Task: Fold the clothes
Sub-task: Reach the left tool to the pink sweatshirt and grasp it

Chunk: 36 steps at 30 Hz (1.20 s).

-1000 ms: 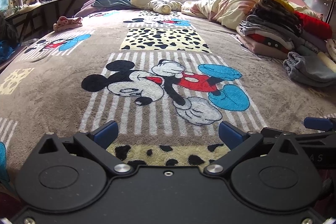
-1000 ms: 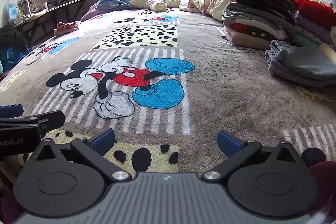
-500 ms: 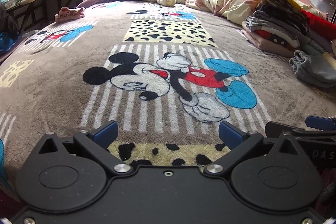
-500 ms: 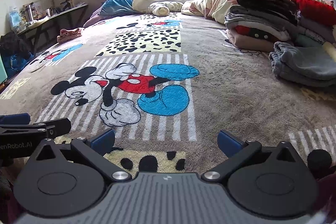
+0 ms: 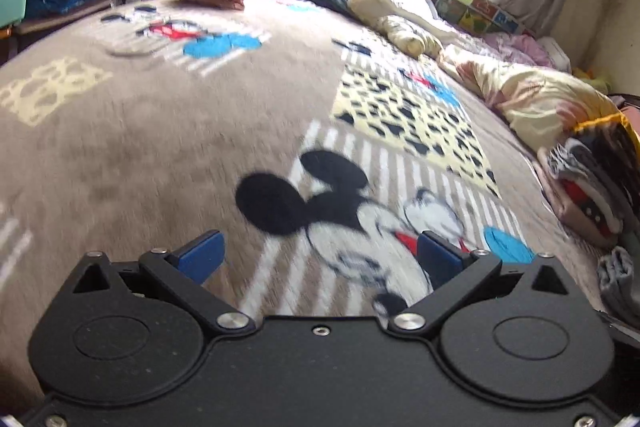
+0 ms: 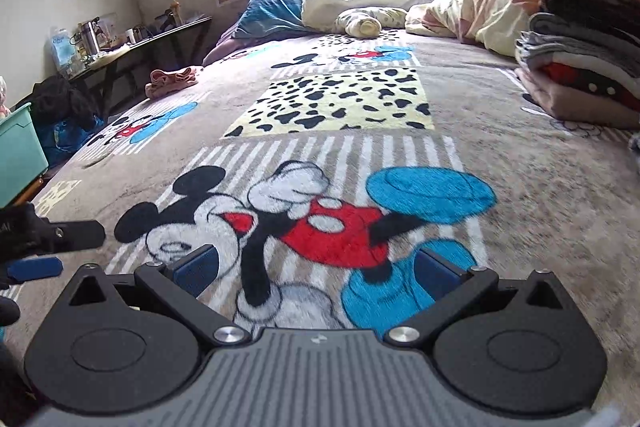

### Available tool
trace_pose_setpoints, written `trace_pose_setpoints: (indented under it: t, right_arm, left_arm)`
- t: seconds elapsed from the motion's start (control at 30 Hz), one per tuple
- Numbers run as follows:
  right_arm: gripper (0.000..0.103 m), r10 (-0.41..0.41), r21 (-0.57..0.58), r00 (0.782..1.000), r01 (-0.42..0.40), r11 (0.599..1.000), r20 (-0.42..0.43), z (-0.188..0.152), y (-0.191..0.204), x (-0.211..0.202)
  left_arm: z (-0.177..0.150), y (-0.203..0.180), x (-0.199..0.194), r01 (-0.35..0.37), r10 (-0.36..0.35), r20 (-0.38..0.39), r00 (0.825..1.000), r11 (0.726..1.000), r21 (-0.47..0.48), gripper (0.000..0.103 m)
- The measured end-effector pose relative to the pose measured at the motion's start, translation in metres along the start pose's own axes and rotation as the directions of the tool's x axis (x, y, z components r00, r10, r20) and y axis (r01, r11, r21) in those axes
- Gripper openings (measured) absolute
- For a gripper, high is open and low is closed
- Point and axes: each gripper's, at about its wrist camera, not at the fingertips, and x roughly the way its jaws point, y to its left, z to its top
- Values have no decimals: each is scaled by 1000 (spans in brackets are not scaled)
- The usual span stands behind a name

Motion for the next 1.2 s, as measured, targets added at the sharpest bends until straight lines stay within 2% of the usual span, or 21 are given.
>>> trace_pose_setpoints:
  t: [0.07,0.13,0.37,0.5,0.6,0.7,0.73,0.8,0.9,1.0,1.13,1.2]
  right_arm:
    - [103,15,-7,1000,-15,1000,9,14,7,23]
    - [103,31,-14,999,-31,999,18,28,13,45]
    - [103,113,36,992,-116,993,64,64,41,120]
    - [103,168,88,981,-176,980,91,83,63,163]
    - [103,192,129,972,-210,969,139,95,77,192]
    - [103,228,189,962,-255,948,152,97,74,214]
    - [103,241,209,958,-270,940,156,98,71,221]
    - [103,266,249,950,-300,921,164,98,67,234]
    - [103,302,308,937,-344,887,178,99,61,254]
    - [103,336,364,922,-385,848,194,100,55,275]
    - [103,345,354,920,-389,850,184,98,59,281]
    - [103,360,370,917,-399,839,173,100,59,275]
  left_arm:
    - [23,11,14,-14,13,25,1000,1000,19,103]
    - [47,19,29,3,-4,12,1000,998,65,103]
    - [130,40,82,-18,-3,106,994,980,198,103]
    - [179,58,125,-61,26,164,986,975,215,102]
    - [214,72,158,-124,61,258,964,964,234,102]
    - [243,86,191,-203,112,337,935,947,248,102]
    - [252,92,201,-203,106,350,931,945,255,102]
    - [265,99,223,-231,107,388,915,929,290,102]
    - [281,104,259,-279,101,432,896,886,370,101]
    - [299,107,298,-321,111,448,887,845,427,101]
    - [325,111,354,-383,164,442,882,795,470,101]
    - [340,114,382,-401,193,427,883,782,477,100]
